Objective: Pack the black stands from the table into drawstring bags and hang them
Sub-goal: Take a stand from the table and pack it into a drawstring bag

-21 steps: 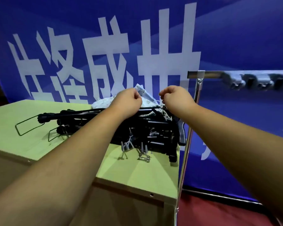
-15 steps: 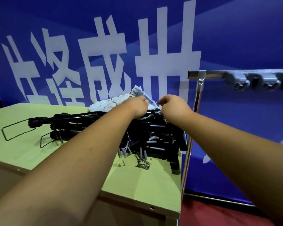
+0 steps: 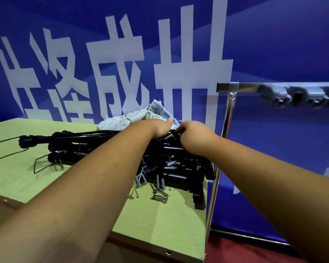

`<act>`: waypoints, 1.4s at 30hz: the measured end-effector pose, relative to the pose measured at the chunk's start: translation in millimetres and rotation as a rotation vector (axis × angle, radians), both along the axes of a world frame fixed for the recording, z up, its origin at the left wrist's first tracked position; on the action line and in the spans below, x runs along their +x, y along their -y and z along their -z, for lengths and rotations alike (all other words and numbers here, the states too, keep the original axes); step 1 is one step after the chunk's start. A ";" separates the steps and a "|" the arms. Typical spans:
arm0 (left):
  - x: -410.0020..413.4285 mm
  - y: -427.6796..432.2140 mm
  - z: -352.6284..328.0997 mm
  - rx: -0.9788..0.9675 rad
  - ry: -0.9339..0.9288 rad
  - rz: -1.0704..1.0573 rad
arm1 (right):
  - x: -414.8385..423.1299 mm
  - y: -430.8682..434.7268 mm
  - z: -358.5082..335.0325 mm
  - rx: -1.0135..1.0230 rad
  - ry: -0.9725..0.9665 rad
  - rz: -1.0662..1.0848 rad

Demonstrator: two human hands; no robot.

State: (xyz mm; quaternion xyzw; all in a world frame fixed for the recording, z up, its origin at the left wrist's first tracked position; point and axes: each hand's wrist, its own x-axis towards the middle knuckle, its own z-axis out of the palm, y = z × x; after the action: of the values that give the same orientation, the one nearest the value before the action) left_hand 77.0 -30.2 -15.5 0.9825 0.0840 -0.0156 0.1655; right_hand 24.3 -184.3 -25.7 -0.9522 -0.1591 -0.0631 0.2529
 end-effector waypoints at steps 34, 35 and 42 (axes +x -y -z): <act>-70.2 -3.3 -112.6 -1.047 0.714 0.279 | -20.0 6.9 -63.0 0.858 -0.137 0.060; -77.5 -0.3 -117.9 -1.070 0.718 0.290 | -25.1 10.8 -73.9 1.009 -0.220 0.054; -151.5 27.3 -142.4 -1.086 0.742 0.309 | -74.2 49.1 -119.6 1.424 -0.253 -0.070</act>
State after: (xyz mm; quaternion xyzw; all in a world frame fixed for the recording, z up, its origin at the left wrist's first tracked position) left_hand -74.5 -57.5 126.8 0.7010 -0.1398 0.2592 0.6495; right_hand -49.9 -233.5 93.8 -0.5508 -0.0794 -0.0325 0.8302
